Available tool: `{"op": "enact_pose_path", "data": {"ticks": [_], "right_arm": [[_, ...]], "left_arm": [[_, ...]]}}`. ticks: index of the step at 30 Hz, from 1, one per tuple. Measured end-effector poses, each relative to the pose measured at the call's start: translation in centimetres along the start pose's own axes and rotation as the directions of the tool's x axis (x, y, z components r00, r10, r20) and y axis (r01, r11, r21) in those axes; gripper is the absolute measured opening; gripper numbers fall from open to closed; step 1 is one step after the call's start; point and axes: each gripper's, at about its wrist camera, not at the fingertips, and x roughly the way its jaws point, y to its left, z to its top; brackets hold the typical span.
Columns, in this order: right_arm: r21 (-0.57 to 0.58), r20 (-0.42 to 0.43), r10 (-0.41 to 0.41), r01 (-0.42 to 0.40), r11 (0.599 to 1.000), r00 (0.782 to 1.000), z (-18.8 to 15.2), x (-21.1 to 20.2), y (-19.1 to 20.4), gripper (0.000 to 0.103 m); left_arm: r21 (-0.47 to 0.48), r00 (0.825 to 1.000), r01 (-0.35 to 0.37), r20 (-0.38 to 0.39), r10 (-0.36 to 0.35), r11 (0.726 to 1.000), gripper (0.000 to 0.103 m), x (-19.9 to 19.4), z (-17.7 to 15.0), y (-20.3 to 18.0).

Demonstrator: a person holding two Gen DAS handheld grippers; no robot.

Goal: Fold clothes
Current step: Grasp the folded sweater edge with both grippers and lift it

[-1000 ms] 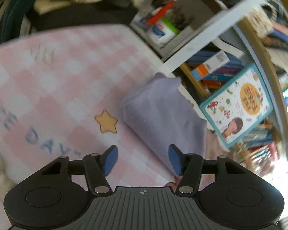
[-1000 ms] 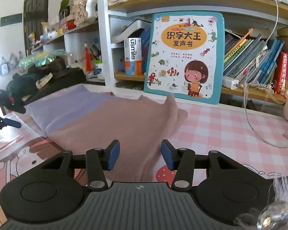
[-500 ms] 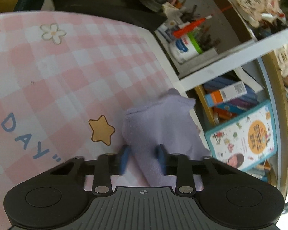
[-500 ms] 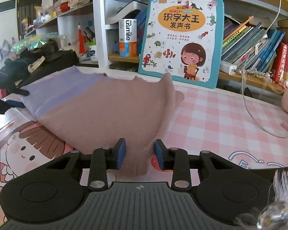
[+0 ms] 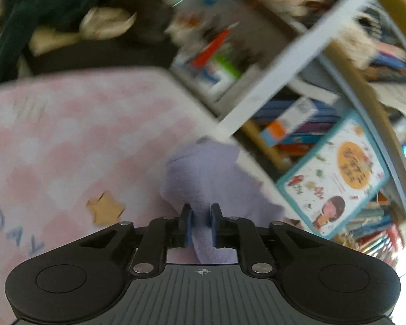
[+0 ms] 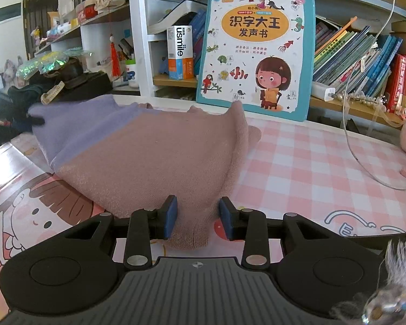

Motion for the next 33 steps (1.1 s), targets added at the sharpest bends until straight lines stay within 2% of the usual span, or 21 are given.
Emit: {"op": "enact_pose_path", "data": {"ticks": [1,2,5,9,11,13,16,20,21,24,26,29,33], "right_arm": [[0.002,-0.001,0.002,-0.002,1.0,1.0,0.0,0.0,0.0,0.033],[0.005,-0.002,0.004,-0.004,1.0,1.0,0.0,0.0,-0.1,0.033],[0.014,-0.003,0.011,-0.011,1.0,1.0,0.0,0.0,-0.2,0.033],[0.021,-0.006,0.016,-0.016,1.0,1.0,0.0,0.1,-0.3,0.033],[0.023,-0.008,0.02,-0.02,1.0,1.0,0.0,0.1,-0.4,0.033],[0.026,-0.01,0.024,-0.023,0.999,1.0,0.0,0.1,-0.4,0.033],[0.04,-0.01,0.029,-0.029,0.999,1.0,0.0,0.2,-0.5,0.033],[0.065,-0.014,0.046,-0.045,0.997,0.999,0.2,0.7,-0.4,0.034],[0.069,-0.014,0.052,-0.051,0.996,0.999,0.3,0.9,-0.3,0.034],[0.073,-0.015,0.067,-0.066,0.995,0.998,0.9,1.8,0.5,0.034],[0.054,-0.017,0.071,-0.07,0.996,0.997,1.2,2.4,1.3,0.034],[0.023,-0.022,0.065,-0.065,0.998,0.998,1.5,3.0,2.1,0.034],[0.043,-0.025,0.079,-0.078,0.996,0.997,1.7,3.2,1.8,0.035]], "left_arm": [[-0.022,1.0,0.011,-0.021,-0.012,1.0,0.03,0.5,0.0,0.6],[-0.033,0.999,0.021,-0.038,-0.023,0.999,0.033,0.9,-0.1,1.0],[-0.03,0.998,0.026,-0.058,-0.028,0.999,0.034,2.0,-0.4,1.4],[-0.049,0.998,0.045,-0.038,-0.047,0.998,0.034,2.7,-0.6,1.6],[-0.047,0.998,0.055,-0.034,-0.056,0.997,0.032,3.0,-0.5,1.6],[-0.003,0.998,0.054,-0.044,-0.054,0.999,0.02,3.3,-0.5,1.5],[0.069,0.997,0.073,-0.029,-0.071,0.995,0.011,2.9,-0.6,1.0],[0.21,0.991,0.115,0.046,-0.127,0.971,0.01,0.5,-0.4,-0.6],[0.208,0.99,0.121,0.049,-0.134,0.971,0.01,0.3,-0.1,-0.4],[0.044,0.994,0.111,0.0,-0.112,0.993,0.01,1.4,1.4,2.4],[-0.012,0.995,0.098,-0.021,-0.098,0.995,0.011,2.2,1.9,4.0],[0.013,0.996,0.092,-0.014,-0.092,0.996,0.013,2.4,1.8,4.2],[0.005,0.997,0.078,-0.026,-0.078,0.997,0.019,2.9,1.8,4.5]]}}
